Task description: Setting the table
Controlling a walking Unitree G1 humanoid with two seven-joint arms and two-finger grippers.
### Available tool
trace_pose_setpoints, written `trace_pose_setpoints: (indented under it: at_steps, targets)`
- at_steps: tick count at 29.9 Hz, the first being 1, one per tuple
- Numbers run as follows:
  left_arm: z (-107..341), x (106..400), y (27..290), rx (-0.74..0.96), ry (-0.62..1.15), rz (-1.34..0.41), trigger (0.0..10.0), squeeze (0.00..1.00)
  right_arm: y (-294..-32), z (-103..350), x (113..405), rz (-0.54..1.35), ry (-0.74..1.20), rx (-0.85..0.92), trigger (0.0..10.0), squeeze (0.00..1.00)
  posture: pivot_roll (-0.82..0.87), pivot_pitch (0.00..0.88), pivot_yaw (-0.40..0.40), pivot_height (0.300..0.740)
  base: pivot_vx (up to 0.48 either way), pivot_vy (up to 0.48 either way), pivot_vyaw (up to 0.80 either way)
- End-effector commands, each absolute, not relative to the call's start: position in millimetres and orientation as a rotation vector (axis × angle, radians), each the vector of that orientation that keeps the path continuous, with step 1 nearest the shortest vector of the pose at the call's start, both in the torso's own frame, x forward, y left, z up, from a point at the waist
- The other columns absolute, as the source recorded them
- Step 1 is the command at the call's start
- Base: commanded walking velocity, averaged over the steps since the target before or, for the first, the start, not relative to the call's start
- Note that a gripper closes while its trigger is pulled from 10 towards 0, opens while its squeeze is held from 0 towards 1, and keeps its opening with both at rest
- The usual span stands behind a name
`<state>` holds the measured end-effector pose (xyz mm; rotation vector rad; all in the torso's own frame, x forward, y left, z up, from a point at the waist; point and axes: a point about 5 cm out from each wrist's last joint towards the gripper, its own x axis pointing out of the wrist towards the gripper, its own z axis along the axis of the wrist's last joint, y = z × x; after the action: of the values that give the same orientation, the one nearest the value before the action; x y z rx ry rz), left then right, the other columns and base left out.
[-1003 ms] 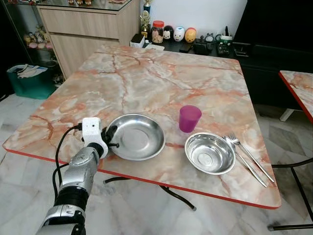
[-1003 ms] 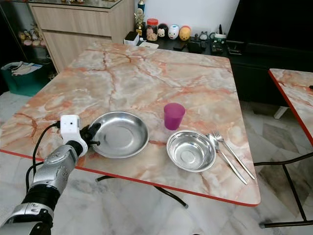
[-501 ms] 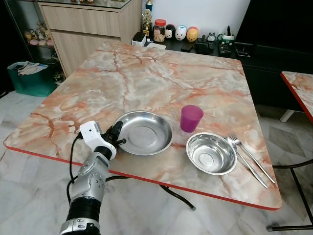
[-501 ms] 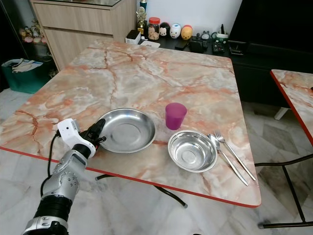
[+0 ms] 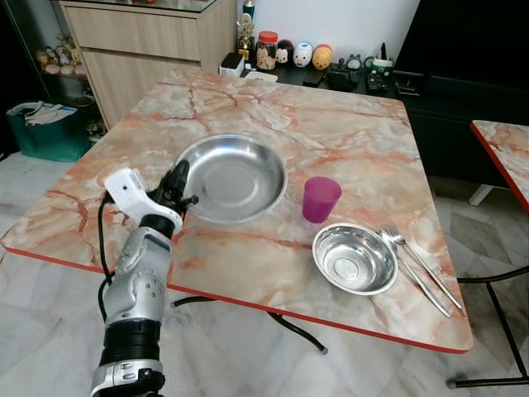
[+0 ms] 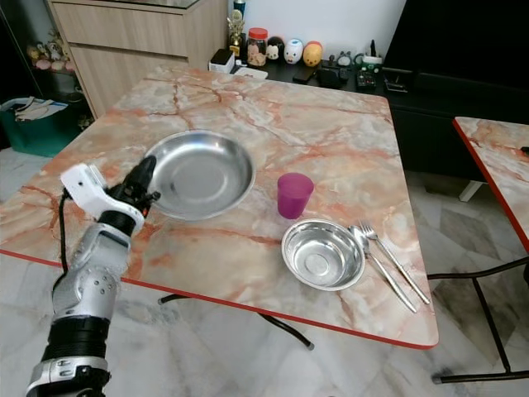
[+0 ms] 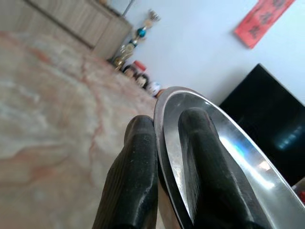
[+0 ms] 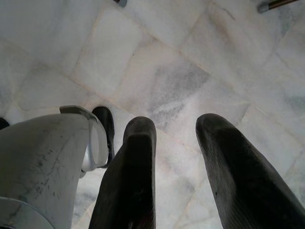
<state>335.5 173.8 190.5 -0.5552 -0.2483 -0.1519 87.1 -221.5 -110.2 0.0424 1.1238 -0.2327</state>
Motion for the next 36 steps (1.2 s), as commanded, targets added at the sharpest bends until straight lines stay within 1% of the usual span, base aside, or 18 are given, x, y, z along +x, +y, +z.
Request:
trace_pose_setpoints:
  at_steps: [1, 6, 10, 12, 17, 25, 36]
  targets:
    - [202, 332, 166, -0.518, -0.275, -0.21, 10.0, 0.0, -226, -110, 84, -0.275, 1.122, 0.064, 10.0, 0.0, 0.16, 0.0, -0.09, 0.728, 0.0, 0.0, 0.0]
    - [203, 334, 160, -0.489, -0.273, -0.203, 10.0, 0.0, -227, -110, 82, -0.362, 1.103, 0.146, 10.0, 0.0, 0.15, 0.0, -0.089, 0.728, 0.0, 0.0, 0.0]
    - [207, 336, 159, -0.504, -0.281, -0.201, 10.0, 0.0, -227, -110, 82, -0.373, 1.101, 0.152, 10.0, 0.0, 0.14, 0.0, -0.085, 0.728, 0.0, 0.0, 0.0]
    - [210, 337, 155, -0.487, -0.284, -0.217, 10.0, 0.0, -227, -110, 82, -0.382, 1.1, 0.161, 10.0, 0.0, 0.14, 0.0, -0.085, 0.728, 0.0, -0.274, 0.0]
    - [210, 336, 154, -0.497, -0.284, -0.213, 10.0, 0.0, -227, -110, 81, -0.381, 1.11, 0.159, 10.0, 0.0, 0.14, 0.0, -0.084, 0.728, 0.0, -0.274, -0.64]
    - [210, 336, 157, -0.495, -0.287, -0.198, 10.0, 0.0, -228, -110, 82, -0.373, 1.111, 0.143, 10.0, 0.0, 0.15, 0.0, -0.091, 0.728, 0.0, -0.273, 0.0]
    - [214, 339, 152, -0.501, -0.294, -0.206, 10.0, 0.0, -228, -110, 83, -0.371, 1.102, 0.152, 10.0, 0.0, 0.14, 0.0, -0.086, 0.728, 0.0, -0.273, 0.0]
